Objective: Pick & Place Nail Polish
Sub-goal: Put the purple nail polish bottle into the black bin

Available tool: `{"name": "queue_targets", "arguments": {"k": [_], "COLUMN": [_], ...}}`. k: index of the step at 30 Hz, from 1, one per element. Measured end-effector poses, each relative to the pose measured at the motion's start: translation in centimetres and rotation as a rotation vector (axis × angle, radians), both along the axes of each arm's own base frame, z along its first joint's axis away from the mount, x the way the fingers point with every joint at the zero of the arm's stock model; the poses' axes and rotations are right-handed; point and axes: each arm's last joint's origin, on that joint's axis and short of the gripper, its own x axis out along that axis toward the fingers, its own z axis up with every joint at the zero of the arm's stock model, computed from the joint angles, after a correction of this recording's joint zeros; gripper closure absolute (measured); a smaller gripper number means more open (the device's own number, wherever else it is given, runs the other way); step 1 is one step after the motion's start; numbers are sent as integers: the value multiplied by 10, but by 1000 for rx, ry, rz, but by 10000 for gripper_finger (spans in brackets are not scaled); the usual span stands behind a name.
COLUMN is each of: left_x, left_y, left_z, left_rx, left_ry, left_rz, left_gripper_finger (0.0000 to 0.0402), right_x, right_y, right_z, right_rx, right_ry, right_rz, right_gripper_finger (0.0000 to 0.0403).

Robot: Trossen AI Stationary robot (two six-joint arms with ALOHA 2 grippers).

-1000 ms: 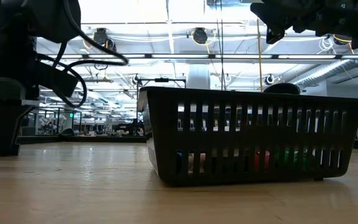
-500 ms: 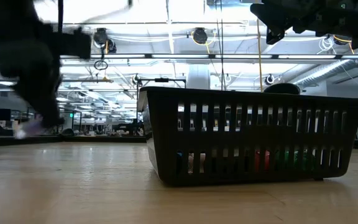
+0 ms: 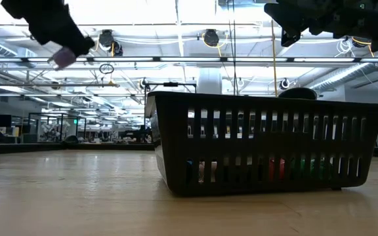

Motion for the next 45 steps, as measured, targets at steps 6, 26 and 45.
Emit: {"name": "queue_targets", "arguments": {"k": [6, 26, 45], "left_x": [0, 26, 53], "left_y": [-2, -26, -48], "left_z": [5, 45, 64], "left_rx": [3, 5, -359], "left_ry": [-41, -430, -871], "left_rz": [-22, -454, -946], "left_gripper_finger": [370, 370, 370], "right_x": [0, 0, 0], "right_y": [0, 0, 0], "right_z": [0, 0, 0], "right_rx": [-1, -3, -3], "right_ry": [2, 0, 4], "right_rz": [0, 0, 0], "right_gripper_finger": [271, 271, 271]}}
